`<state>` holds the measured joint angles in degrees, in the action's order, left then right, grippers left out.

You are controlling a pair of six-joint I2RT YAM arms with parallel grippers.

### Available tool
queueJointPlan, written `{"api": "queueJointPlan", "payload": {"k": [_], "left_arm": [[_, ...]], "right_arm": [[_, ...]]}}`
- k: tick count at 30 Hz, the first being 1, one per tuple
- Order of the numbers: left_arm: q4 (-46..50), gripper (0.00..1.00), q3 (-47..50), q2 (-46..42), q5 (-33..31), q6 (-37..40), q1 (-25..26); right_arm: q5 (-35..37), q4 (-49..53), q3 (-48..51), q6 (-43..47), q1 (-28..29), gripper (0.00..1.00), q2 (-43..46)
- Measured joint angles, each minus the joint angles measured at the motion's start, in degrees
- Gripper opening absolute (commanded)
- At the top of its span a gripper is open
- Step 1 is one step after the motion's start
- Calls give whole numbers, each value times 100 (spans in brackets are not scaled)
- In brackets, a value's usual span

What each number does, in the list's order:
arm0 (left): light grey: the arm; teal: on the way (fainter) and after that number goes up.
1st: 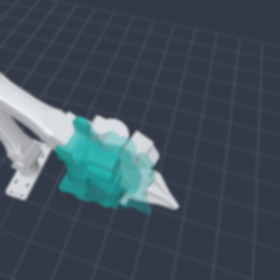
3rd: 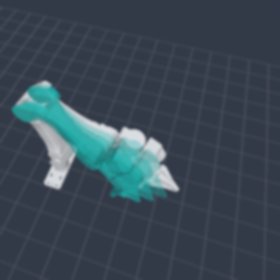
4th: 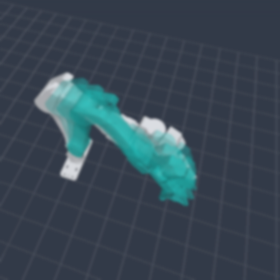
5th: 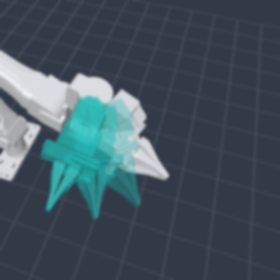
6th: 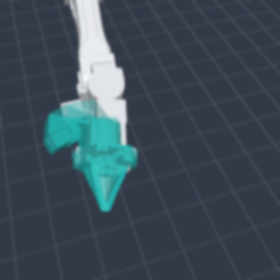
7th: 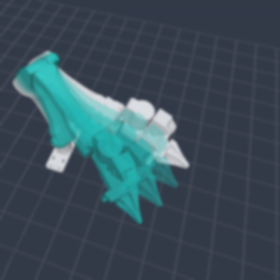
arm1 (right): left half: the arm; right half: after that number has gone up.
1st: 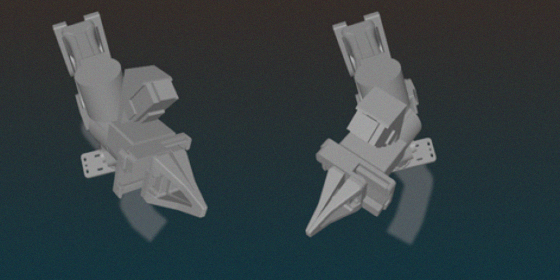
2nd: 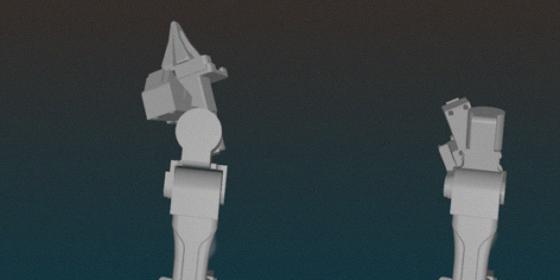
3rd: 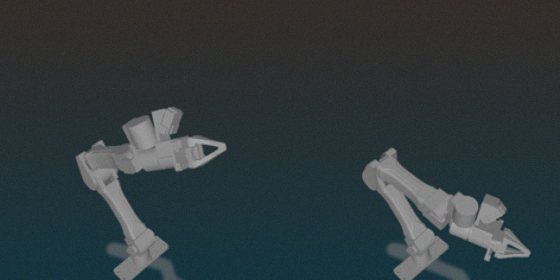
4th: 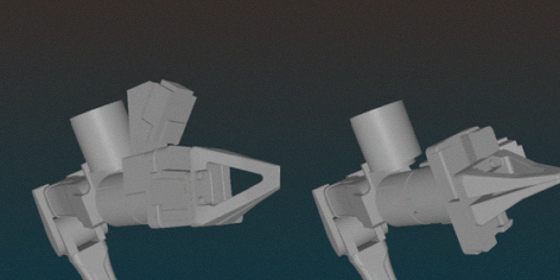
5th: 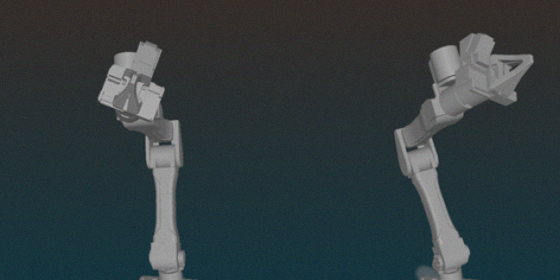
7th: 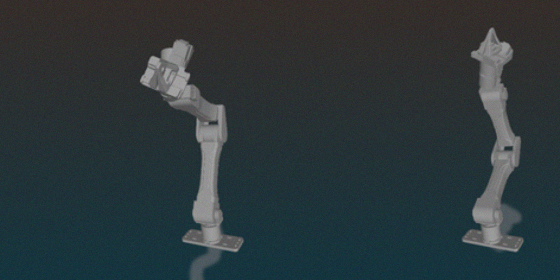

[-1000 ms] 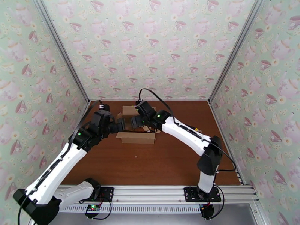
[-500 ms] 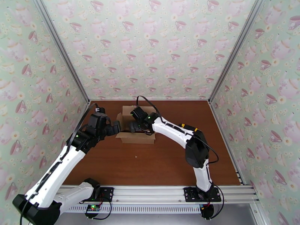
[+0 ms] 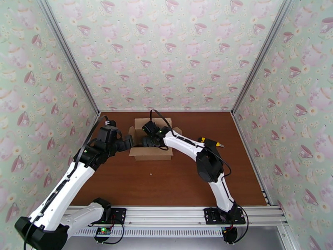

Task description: Unpack the express box

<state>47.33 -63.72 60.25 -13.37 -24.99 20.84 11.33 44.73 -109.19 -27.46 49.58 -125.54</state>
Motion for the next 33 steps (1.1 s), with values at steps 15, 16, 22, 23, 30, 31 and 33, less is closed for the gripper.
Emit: {"api": "queueJointPlan", "payload": {"k": [15, 16, 22, 23, 30, 31, 33], "left_arm": [[0, 100, 0, 0, 61, 17, -90], [0, 100, 0, 0, 61, 17, -90], [2, 100, 42, -46, 70, 17, -118], [2, 100, 55, -52, 74, 17, -127], [2, 100, 63, -59, 76, 17, -138], [2, 100, 63, -59, 76, 17, -138], [0, 100, 63, -59, 76, 17, -142]], "right_arm": [[35, -282, -81, -203, -46, 90, -225], [46, -297, -79, -219, -48, 86, -232], [175, -586, 85, -278, -79, 25, -229], [195, -629, 114, -293, -85, 11, -225], [214, -782, 197, -341, -111, 0, -195], [214, -782, 201, -341, -111, 0, -184], [216, -772, 205, -341, -111, 0, -160]]}}
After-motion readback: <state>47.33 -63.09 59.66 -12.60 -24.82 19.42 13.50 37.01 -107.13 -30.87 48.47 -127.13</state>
